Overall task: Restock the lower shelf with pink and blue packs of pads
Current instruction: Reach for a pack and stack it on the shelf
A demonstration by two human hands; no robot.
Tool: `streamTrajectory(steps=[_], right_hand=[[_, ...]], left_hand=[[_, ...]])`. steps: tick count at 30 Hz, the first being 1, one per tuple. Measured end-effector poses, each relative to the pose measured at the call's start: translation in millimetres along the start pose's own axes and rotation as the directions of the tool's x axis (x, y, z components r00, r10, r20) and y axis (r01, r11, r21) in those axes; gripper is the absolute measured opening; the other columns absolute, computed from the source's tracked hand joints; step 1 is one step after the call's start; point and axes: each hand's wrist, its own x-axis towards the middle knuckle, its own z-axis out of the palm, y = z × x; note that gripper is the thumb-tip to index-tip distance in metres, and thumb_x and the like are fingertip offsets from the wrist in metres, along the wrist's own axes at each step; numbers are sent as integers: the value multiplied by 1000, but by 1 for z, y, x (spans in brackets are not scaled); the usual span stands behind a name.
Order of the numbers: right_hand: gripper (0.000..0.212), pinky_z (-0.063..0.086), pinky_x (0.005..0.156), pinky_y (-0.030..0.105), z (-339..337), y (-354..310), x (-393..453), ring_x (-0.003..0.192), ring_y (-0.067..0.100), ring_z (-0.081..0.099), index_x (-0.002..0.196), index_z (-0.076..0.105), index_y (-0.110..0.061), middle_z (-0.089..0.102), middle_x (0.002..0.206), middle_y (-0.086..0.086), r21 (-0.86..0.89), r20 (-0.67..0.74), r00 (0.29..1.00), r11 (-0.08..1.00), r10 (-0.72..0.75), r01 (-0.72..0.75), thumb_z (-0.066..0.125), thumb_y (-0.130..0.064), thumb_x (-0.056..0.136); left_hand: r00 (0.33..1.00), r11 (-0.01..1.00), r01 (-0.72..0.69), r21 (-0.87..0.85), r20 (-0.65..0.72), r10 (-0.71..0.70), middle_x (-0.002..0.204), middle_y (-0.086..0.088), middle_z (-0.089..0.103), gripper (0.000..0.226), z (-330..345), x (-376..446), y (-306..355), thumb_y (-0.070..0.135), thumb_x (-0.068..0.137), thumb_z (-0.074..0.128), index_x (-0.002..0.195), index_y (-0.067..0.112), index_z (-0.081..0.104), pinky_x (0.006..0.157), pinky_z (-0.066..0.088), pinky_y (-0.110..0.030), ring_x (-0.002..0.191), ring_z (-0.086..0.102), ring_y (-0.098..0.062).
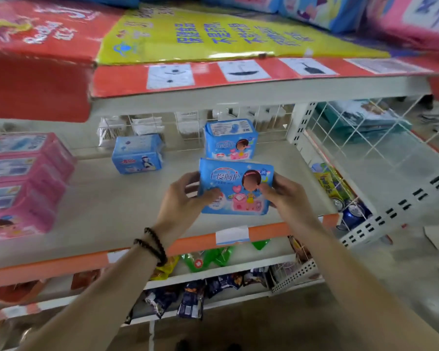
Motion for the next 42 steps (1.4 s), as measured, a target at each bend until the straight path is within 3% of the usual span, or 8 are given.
streamTrajectory(steps=[3,6,13,17,22,27,31,42], right_hand=[[23,56,74,24,4,2,16,79,3,70,100,69,-22,74,75,-16,-41,-5,1000,999,0,0,60,-2,95],[27,58,71,26,6,8,30,81,8,72,106,69,-24,76,83,-14,-31,-22,1000,1000,5,-5,61,-1,95],[44,58,86,38,-4,33,59,104,15,71,133,63,-23,75,113,-2,-116,15,1000,993,4,-3,68,-7,92],[47,57,91,42,-8,49,79,105,17,70,123,67,-33,74,109,-6,-46,28,999,999,29,-28,60,4,94],[45,58,87,38,-13,60,100,108,20,69,139,58,-14,73,112,2,-21,52,998,999,42,-41,59,-1,97],[45,58,90,32,-19,62,125,108,22,66,142,53,-6,69,115,10,-49,74,997,999,18,-14,56,2,97],[50,53,100,45,-21,69,137,114,19,65,143,53,-13,69,124,5,-83,43,999,997,0,3,60,-1,95],[44,59,89,32,-14,70,158,112,16,66,134,63,-16,72,118,4,-178,36,997,981,-69,75,67,-4,92]], left_hand=[[998,995,10,95,68,-17,99,16,77,24,-5,20,-5,28,80,81,102,36,73,78,60,-29,91,73,-1],[993,986,12,169,117,-32,99,17,76,23,-4,35,-10,22,86,78,96,41,69,74,60,-23,83,72,5],[994,968,21,252,101,-48,104,12,76,32,6,57,-20,24,82,81,113,25,75,89,59,-42,96,72,-8],[998,931,-9,365,61,-14,113,8,74,42,16,66,-20,25,84,79,125,24,71,97,51,-34,109,65,-13],[1000,917,23,399,2,-26,117,7,73,48,31,78,-25,26,85,78,131,24,67,90,49,-26,108,65,-12],[996,901,88,424,-62,-68,117,5,72,48,40,94,-32,36,83,78,129,29,67,101,51,-42,116,61,-19],[997,877,78,474,-61,-55,111,-1,74,44,44,107,-32,32,83,78,126,25,70,93,52,-35,110,64,-19],[991,830,127,543,-103,-84,109,-4,71,40,49,135,-34,29,85,79,123,22,72,83,39,-24,111,57,-21]])
